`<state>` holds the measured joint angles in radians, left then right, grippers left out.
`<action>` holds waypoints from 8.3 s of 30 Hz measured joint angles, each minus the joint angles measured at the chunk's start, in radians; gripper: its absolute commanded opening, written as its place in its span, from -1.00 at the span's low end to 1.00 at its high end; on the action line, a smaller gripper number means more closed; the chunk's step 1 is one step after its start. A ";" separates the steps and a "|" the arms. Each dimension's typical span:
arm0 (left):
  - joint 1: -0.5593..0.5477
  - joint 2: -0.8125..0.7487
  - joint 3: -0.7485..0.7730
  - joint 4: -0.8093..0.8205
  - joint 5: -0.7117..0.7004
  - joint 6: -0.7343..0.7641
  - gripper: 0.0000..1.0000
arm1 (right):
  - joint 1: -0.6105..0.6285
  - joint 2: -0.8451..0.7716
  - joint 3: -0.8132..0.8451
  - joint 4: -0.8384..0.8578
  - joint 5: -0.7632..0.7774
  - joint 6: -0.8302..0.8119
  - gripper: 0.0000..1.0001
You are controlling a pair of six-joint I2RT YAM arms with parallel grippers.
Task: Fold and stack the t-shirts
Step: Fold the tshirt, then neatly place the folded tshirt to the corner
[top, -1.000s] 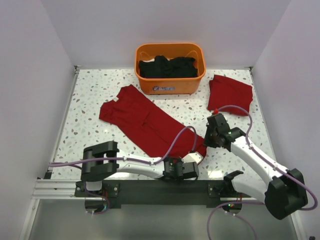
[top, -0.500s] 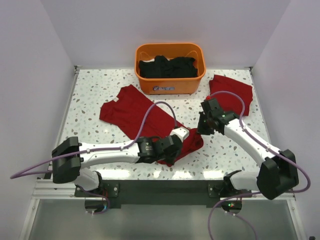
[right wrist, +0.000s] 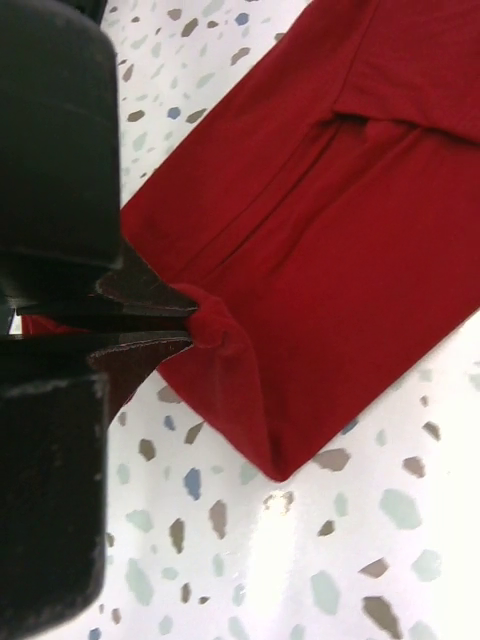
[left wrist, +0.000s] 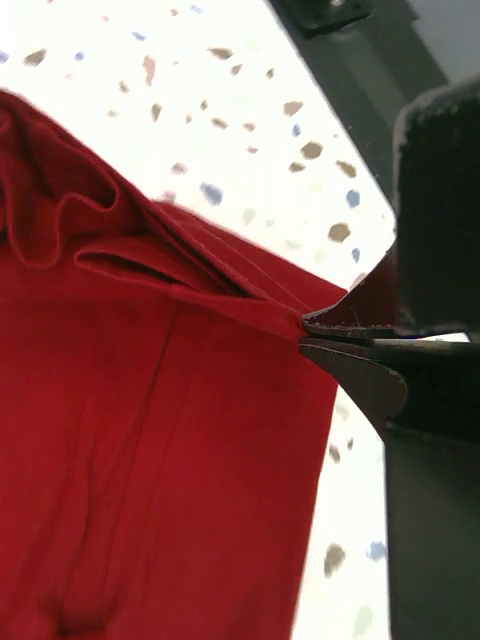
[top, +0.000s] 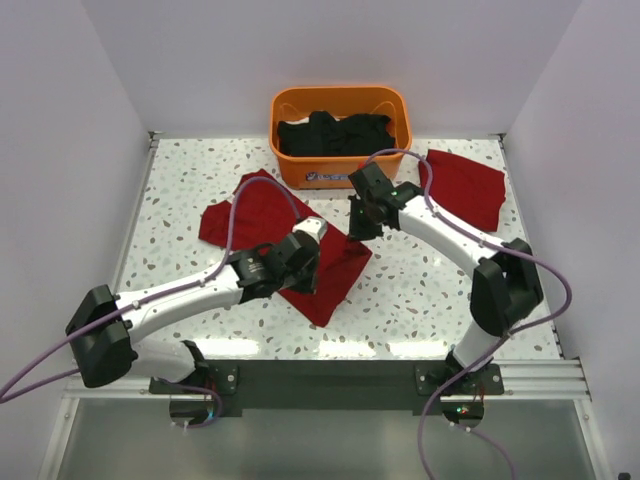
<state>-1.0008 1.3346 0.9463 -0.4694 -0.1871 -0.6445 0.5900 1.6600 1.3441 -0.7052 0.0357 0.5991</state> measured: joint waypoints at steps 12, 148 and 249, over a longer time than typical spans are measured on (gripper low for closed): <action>0.215 -0.054 -0.069 -0.084 -0.048 -0.008 -1.00 | 0.046 0.244 0.222 -0.020 0.000 0.000 -0.94; 0.336 -0.102 -0.017 -0.085 0.026 0.062 -1.00 | 0.021 0.253 0.555 -0.267 0.105 -0.188 -1.00; 0.517 -0.301 -0.177 -0.277 -0.236 -0.223 1.00 | 0.225 0.181 -0.195 0.286 0.206 0.064 -0.65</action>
<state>-0.4839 1.0340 0.7692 -0.7464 -0.4229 -0.8673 0.8150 1.8408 1.1492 -0.4194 0.2420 0.6636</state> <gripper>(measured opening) 0.997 0.370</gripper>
